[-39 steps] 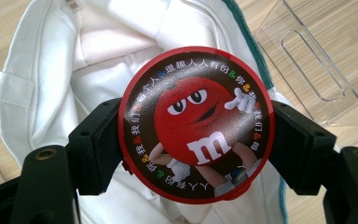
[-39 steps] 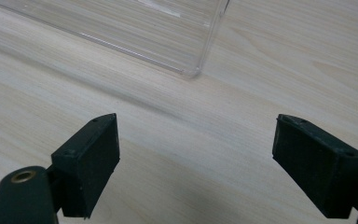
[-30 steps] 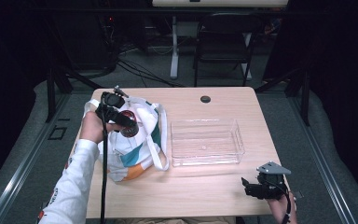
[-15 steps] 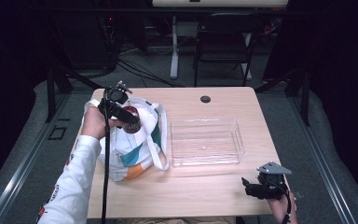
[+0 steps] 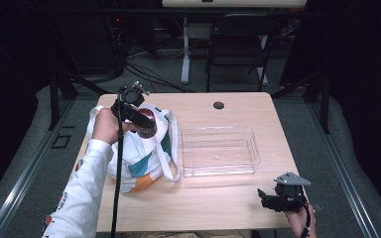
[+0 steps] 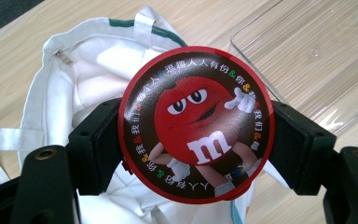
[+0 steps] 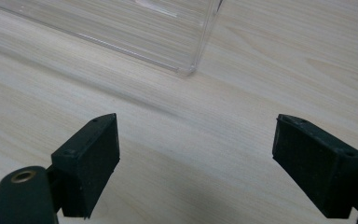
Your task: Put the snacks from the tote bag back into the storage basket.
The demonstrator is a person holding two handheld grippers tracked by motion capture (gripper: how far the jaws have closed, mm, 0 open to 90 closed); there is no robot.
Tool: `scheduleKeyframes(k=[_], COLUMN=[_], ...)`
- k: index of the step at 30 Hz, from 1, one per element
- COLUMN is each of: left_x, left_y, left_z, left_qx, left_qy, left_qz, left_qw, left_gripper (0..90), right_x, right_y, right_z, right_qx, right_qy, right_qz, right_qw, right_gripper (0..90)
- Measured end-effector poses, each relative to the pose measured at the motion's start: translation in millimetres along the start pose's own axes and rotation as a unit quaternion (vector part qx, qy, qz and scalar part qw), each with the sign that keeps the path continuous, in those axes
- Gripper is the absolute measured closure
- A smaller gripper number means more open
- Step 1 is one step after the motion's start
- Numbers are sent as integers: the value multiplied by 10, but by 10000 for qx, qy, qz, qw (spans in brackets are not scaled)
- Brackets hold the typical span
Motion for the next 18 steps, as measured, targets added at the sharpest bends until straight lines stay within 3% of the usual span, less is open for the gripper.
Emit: scheduleKeyframes(k=[18], left_x=[335], left_y=[12], left_z=[-214], left_qx=[26], left_qy=[-414], left_qz=[186], left_qw=[9990], left_gripper=[258], right_x=[0], right_y=[6], right_z=[-2], right_qx=[2], right_qy=[24], right_qz=[20], right_qw=[10000], right_gripper=[144])
Point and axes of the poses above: each handheld gripper's, and its own axes: y roughly backward along the jaws, z roughly out of its underside, x roughly to its right, the point moved 10 cm from there along -y, roughly forward along the jaws, and after that the axes turned 9 degrees about x, right-handed, at the moved point
